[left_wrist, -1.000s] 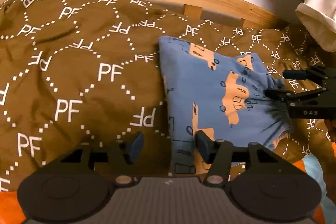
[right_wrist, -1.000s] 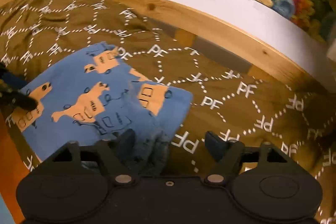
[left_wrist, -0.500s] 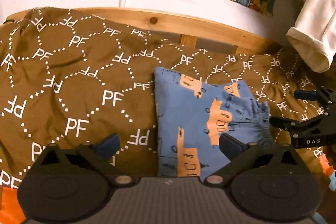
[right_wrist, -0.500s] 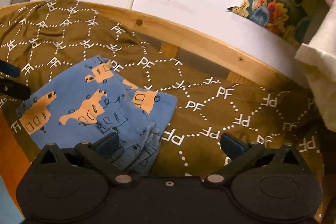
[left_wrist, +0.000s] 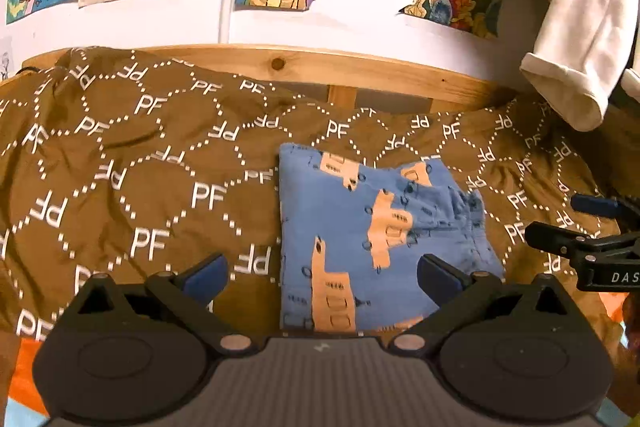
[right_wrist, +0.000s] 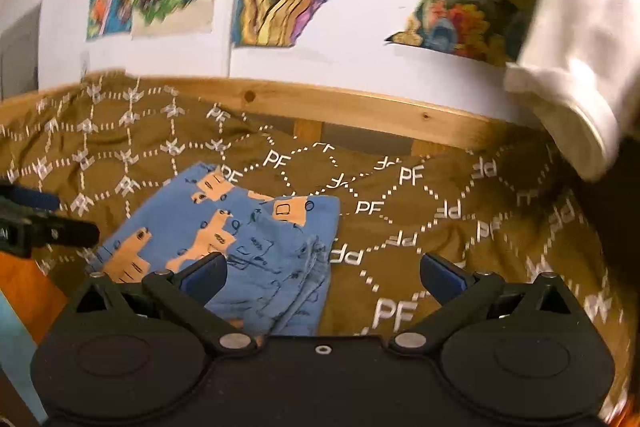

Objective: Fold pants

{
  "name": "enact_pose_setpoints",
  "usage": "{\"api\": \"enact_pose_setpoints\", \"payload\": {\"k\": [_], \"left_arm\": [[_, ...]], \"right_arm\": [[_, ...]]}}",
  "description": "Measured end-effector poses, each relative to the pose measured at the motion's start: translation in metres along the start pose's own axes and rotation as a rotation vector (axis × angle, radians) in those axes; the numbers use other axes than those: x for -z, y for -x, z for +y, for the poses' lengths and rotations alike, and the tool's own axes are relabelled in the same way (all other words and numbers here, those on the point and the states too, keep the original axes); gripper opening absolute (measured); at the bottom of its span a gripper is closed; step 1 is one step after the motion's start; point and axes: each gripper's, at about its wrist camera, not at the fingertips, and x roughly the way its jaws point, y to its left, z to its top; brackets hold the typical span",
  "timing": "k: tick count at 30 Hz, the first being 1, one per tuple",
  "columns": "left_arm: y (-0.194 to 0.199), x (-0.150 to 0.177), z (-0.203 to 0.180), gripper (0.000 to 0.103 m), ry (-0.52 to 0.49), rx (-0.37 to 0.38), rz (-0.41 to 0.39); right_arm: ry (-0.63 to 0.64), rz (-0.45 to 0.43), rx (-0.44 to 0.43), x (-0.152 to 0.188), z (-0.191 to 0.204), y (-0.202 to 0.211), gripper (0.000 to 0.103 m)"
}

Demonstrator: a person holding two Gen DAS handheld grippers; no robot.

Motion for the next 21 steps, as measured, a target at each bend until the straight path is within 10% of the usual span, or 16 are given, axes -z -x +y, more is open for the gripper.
{"api": "enact_pose_setpoints", "payload": {"k": [21], "left_arm": [[0.052,0.075,0.003,0.103,-0.045,-0.117,-0.108]], "right_arm": [[-0.095,-0.067,-0.024,0.06,0.043,0.064,0.102]]}}
